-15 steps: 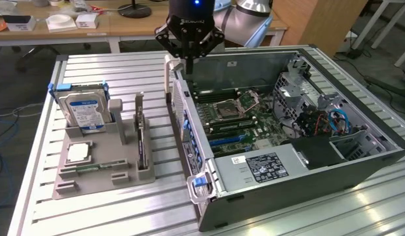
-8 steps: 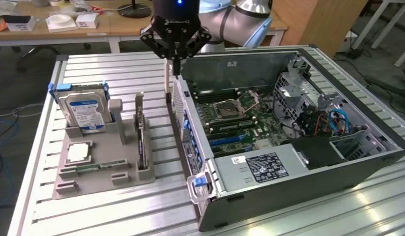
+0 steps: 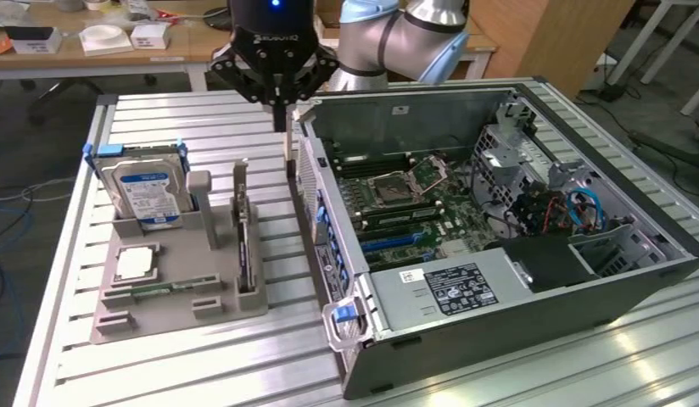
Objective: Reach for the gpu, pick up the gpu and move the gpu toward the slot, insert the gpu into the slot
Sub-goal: 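Reach for the gpu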
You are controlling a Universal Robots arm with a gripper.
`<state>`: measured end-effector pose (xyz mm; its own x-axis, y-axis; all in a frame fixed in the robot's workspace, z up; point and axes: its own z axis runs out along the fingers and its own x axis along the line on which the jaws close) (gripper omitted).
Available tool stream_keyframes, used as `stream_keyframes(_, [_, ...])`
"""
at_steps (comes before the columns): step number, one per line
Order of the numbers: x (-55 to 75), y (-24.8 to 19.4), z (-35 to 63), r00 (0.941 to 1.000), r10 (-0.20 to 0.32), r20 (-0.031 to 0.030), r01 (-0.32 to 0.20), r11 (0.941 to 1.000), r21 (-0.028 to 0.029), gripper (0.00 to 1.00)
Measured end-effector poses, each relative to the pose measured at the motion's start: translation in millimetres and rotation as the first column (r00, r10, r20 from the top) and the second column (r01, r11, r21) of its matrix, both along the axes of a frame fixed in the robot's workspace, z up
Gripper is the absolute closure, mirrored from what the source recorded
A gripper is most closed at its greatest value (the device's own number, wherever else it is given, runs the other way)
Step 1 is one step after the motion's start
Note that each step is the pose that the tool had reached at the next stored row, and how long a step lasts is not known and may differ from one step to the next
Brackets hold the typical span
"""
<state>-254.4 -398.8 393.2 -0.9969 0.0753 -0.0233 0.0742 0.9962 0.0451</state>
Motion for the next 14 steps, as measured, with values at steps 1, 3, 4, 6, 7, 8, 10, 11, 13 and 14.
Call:
stream_keyframes(1, [-3.4,0.0,0.0,1.0,0.0,0.0,0.0,1.0,0.0,0.9])
stream_keyframes(3, [-10.5,0.0,0.0,1.0,0.0,0.0,0.0,1.0,0.0,0.9])
stream_keyframes(4, [-14.1,0.0,-0.1,1.0,0.0,0.0,0.0,1.0,0.0,0.9])
stream_keyframes(6, [-20.8,0.0,-0.1,1.0,0.0,0.0,0.0,1.0,0.0,0.9])
stream_keyframes(7, [-24.1,0.0,-0.1,1.0,0.0,0.0,0.0,1.0,0.0,0.9])
stream_keyframes(8, [-27.3,0.0,-0.1,1.0,0.0,0.0,0.0,1.0,0.0,0.9])
stream_keyframes(10, [-33.7,0.0,-0.1,1.0,0.0,0.0,0.0,1.0,0.0,0.9])
stream_keyframes(11, [-36.6,0.0,-0.1,1.0,0.0,0.0,0.0,1.0,0.0,0.9])
stream_keyframes(13, [-42.6,0.0,-0.1,1.0,0.0,-0.0001,0.0,1.0,0.0,0.9])
stream_keyframes(14, [-45.7,0.0,-0.1,1.0,0.0,-0.0001,0.0,1.0,0.0,0.9])
